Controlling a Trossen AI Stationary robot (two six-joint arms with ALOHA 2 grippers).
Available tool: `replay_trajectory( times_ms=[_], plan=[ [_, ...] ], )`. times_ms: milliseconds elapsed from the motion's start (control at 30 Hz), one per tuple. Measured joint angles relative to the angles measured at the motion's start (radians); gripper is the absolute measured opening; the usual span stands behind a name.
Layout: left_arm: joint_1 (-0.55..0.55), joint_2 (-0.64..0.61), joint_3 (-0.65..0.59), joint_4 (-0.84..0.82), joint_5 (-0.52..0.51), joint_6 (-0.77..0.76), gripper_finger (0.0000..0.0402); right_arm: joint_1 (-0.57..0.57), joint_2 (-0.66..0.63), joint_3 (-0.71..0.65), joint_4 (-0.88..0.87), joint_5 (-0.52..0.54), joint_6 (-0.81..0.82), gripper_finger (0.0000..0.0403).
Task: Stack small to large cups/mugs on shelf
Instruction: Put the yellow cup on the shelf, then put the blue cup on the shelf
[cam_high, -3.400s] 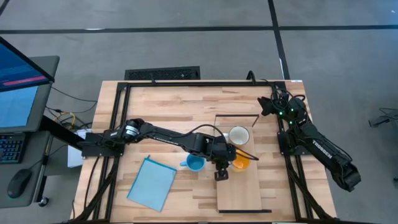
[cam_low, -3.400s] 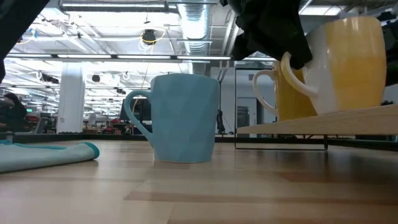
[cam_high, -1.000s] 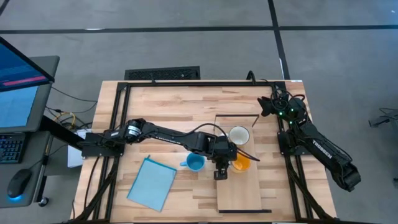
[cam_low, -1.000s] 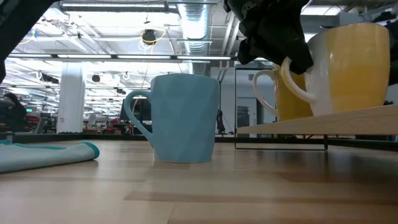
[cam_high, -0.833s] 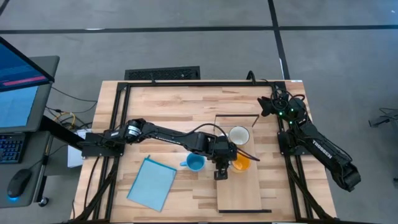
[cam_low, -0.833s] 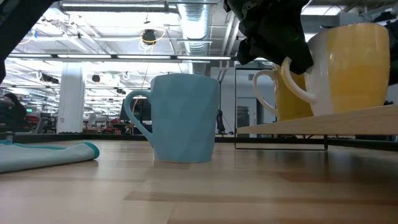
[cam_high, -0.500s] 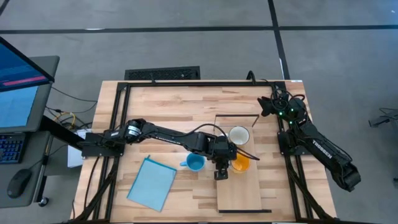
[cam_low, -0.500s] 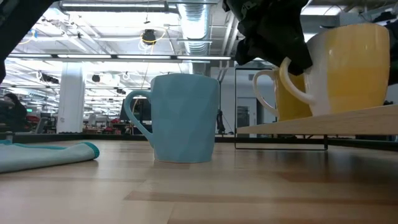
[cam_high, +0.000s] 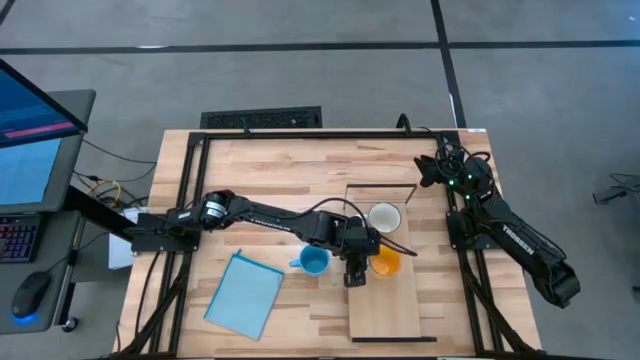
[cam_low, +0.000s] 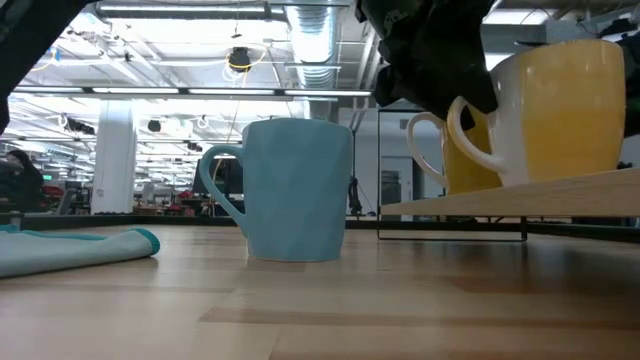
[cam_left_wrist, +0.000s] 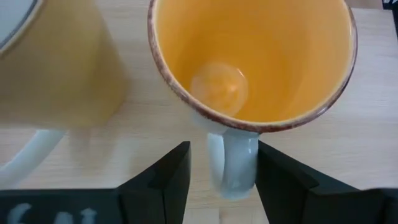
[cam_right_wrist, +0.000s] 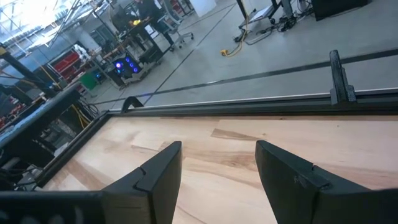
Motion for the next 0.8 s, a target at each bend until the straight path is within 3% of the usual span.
replay_trajectory(
  times_ms=[300,800],
  plan=[
    [0.006,0.000,0.000,-0.033,0.052,-0.029,0.0167,0.000,0.000,0.000,0.000,0.000,0.000,0.0226],
    [0.013,0.000,0.000,-0.189,0.089,-0.055,0.0251,0.000,0.000,0.000,0.000,0.000,0.000,0.0226]
  ],
)
